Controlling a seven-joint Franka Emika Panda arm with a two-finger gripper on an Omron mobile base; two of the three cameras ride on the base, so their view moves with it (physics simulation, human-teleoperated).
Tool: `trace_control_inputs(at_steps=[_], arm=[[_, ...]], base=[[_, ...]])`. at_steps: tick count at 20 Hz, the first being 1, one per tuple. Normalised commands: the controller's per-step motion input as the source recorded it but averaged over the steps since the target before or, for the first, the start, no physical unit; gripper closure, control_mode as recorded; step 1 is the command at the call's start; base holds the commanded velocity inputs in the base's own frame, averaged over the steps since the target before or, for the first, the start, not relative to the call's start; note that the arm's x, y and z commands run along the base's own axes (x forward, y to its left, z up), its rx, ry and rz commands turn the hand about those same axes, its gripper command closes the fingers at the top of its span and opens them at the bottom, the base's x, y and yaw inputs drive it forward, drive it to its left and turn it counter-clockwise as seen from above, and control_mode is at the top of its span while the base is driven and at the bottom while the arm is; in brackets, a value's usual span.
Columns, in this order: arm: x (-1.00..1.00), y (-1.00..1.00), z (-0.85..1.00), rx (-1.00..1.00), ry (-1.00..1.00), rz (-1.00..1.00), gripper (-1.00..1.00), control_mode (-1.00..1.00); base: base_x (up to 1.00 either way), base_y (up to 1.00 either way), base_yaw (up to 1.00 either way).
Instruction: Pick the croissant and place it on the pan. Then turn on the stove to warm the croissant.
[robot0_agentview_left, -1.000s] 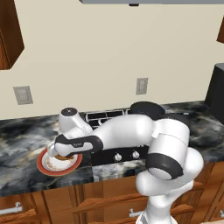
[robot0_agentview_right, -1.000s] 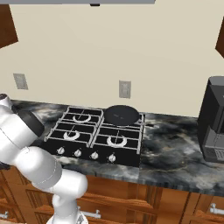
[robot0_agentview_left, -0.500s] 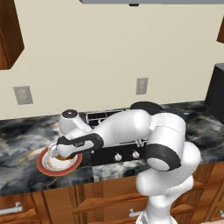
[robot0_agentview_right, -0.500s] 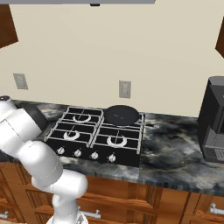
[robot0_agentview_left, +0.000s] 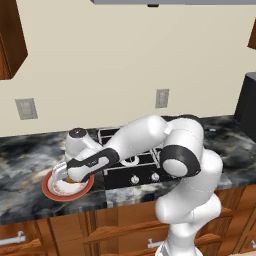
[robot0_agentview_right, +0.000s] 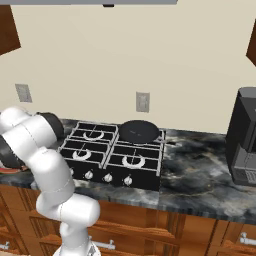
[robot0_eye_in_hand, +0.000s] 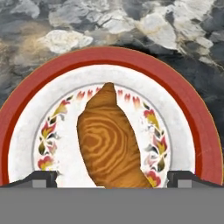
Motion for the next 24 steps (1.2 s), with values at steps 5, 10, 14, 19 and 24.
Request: trace_control_inputs(at_steps=[5, 10, 14, 19, 24], arm=[[0.11, 0.17, -0.04, 0.00, 0.00, 0.00, -1.00, -1.00], [0.05, 0.02, -0.05, 0.00, 0.00, 0.00, -1.00, -1.00], [0.04, 0.00, -0.08, 0.00, 0.00, 0.00, -1.00, -1.00], [0.02, 0.00, -0.10, 0.00, 0.00, 0.00, -1.00, -1.00], [0.00, 0.00, -0.12, 0.00, 0.00, 0.00, -1.00, -1.00]], base=[[0.00, 0.00, 0.00], [0.00, 0.00, 0.00], [0.00, 0.00, 0.00], [0.00, 0.00, 0.00], [0.00, 0.00, 0.00]])
